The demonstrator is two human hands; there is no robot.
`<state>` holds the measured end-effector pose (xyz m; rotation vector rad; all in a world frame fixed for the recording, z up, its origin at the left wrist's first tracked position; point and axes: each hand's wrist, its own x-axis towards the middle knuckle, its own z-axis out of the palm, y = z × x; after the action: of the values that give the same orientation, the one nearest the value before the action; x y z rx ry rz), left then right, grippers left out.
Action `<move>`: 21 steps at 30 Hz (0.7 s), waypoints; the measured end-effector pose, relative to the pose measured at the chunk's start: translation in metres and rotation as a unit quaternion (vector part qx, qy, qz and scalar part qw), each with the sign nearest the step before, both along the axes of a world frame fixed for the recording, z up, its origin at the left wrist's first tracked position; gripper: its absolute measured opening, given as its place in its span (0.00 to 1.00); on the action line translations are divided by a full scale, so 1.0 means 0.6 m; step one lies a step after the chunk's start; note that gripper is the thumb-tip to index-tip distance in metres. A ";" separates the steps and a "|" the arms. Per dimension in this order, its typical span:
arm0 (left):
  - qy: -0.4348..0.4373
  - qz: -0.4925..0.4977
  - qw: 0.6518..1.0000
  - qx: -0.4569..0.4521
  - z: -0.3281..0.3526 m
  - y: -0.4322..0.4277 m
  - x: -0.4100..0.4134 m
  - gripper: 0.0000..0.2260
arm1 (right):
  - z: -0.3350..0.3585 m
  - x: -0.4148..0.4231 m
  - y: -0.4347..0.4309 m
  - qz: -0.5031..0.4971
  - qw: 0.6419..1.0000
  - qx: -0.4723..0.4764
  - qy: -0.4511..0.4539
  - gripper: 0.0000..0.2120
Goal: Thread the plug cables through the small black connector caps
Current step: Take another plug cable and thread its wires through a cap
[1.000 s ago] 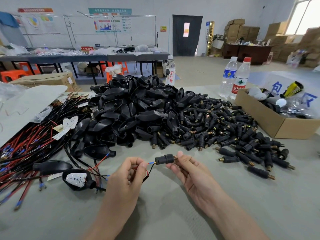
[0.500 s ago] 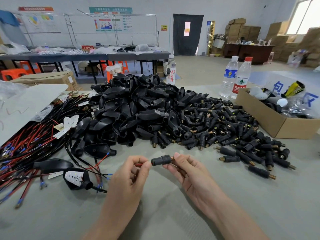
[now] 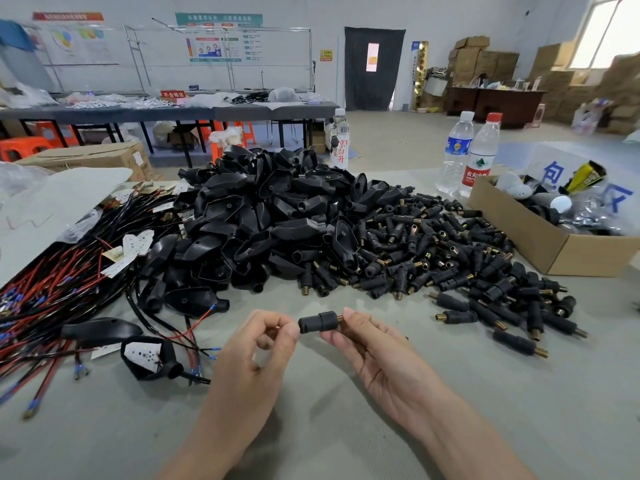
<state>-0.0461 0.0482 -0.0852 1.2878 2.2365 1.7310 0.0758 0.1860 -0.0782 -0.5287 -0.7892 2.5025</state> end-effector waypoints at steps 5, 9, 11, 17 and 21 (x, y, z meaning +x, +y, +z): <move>-0.082 -0.070 0.994 0.031 0.007 -0.003 0.007 0.12 | -0.003 0.000 0.002 0.001 1.000 -0.002 -0.002 0.31; -0.103 -0.083 0.991 0.027 0.010 0.002 0.012 0.10 | -0.004 0.000 0.003 -0.002 1.000 0.004 -0.008 0.31; -0.092 -0.075 0.993 0.013 0.007 0.001 0.010 0.10 | -0.004 0.000 0.002 -0.002 1.000 0.007 -0.007 0.31; -0.076 -0.063 0.995 0.008 0.009 -0.001 0.008 0.12 | -0.004 -0.002 -0.001 0.004 1.000 0.018 -0.014 0.32; -0.148 -0.074 0.985 0.037 0.011 0.003 0.008 0.13 | -0.007 -0.010 -0.003 -0.010 1.000 0.015 -0.018 0.33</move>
<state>-0.0412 0.0498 -0.0784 1.0913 1.8826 1.8259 0.0696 0.1840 -0.0824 -0.5690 -0.8283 2.4652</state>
